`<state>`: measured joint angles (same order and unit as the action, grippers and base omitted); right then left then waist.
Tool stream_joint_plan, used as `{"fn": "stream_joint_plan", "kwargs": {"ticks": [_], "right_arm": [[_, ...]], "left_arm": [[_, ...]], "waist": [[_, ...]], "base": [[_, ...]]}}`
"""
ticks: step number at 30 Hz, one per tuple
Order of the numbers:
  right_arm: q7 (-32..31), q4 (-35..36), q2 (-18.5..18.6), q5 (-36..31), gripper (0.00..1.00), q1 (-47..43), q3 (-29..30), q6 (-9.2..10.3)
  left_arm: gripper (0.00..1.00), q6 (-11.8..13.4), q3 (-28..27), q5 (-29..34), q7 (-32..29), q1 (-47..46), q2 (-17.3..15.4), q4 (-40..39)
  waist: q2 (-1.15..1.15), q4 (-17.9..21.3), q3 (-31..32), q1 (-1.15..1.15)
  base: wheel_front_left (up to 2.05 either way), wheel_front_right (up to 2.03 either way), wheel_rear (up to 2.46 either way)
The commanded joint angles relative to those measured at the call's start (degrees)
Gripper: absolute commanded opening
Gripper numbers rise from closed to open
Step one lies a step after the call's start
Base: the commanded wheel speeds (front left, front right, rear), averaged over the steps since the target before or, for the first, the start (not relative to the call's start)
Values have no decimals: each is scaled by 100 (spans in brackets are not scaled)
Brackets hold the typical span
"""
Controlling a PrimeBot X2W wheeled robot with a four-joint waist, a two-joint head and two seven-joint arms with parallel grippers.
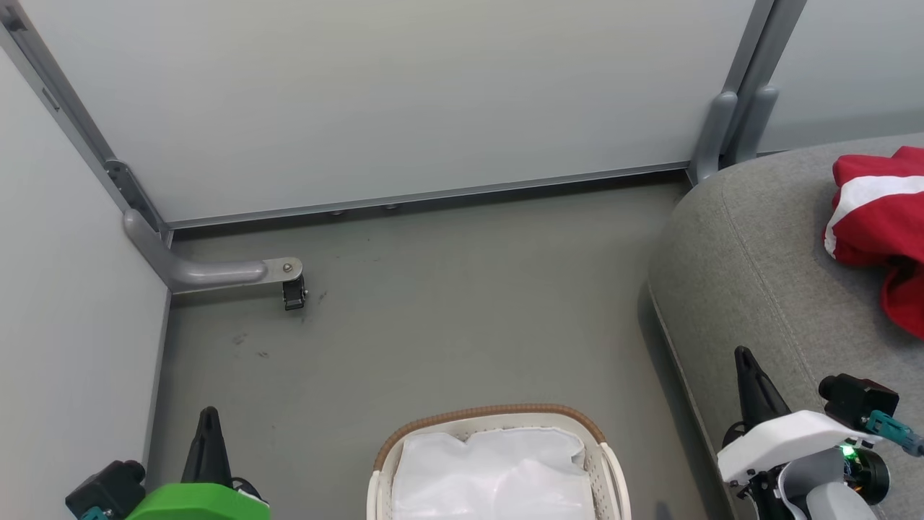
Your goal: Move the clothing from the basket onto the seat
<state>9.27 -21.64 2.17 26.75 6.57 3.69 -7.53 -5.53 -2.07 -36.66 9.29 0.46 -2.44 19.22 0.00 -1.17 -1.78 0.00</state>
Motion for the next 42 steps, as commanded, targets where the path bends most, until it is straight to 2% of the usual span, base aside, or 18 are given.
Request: {"fn": "stream_joint_plan", "kwargs": {"ticks": [1, 20, 42], "right_arm": [[-44, 123, 40, 251, 0, 47, 31, 1], [-451, 304, 54, 1918, 0, 24, 98, 3], [-835, 468, 66, 3475, 0, 2, 165, 4]], "left_arm": [[0, -27, -44, -224, -40, -190, -24, -96], [0, -74, -149, -1640, -448, -332, -34, -218], [0, -117, -257, -2962, -830, -467, -43, -328]], "waist": [[0, 1, 2, 0], [0, 23, 31, 0], [0, 47, 65, 0]], "base": [[0, 0, 0], [0, 0, 0], [0, 0, 0]]}}
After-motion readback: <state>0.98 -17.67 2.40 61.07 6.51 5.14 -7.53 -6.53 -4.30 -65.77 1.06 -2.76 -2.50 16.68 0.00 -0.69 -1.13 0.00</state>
